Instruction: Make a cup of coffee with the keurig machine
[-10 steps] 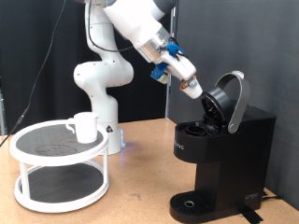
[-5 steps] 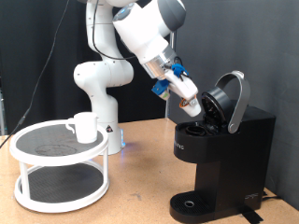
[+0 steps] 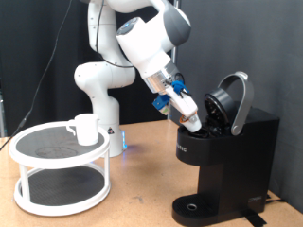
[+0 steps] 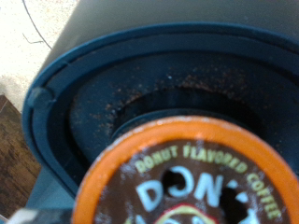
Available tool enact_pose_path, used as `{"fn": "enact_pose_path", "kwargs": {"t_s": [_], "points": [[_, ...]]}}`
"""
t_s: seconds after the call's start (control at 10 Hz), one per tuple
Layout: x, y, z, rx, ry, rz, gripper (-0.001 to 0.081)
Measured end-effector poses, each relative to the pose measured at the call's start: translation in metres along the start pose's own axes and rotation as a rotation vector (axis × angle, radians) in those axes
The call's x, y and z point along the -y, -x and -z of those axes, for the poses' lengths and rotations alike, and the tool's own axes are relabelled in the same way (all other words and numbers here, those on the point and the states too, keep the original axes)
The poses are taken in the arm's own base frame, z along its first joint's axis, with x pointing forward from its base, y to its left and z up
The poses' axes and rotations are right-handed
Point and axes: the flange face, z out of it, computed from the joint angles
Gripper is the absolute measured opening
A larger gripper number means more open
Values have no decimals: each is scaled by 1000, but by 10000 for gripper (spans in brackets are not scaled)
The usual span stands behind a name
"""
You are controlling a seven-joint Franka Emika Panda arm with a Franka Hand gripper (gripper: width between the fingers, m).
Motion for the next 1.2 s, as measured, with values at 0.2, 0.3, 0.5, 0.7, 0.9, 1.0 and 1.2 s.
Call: {"fn": "enact_pose_path", "kwargs": {"t_s": [0.2, 0.3, 0.5, 0.7, 0.9, 1.0, 1.2], "points": [[0, -1, -5, -2, 5, -1, 363], [-1, 0, -7, -5, 7, 1, 363], [-2, 1, -10, -9, 7, 5, 363], [-4, 0, -13, -11, 10, 5, 422], [-5, -1, -15, -13, 14, 2, 605], [-5, -2, -16, -12, 15, -1, 605], [-7, 0, -14, 15, 27, -3, 728]]}}
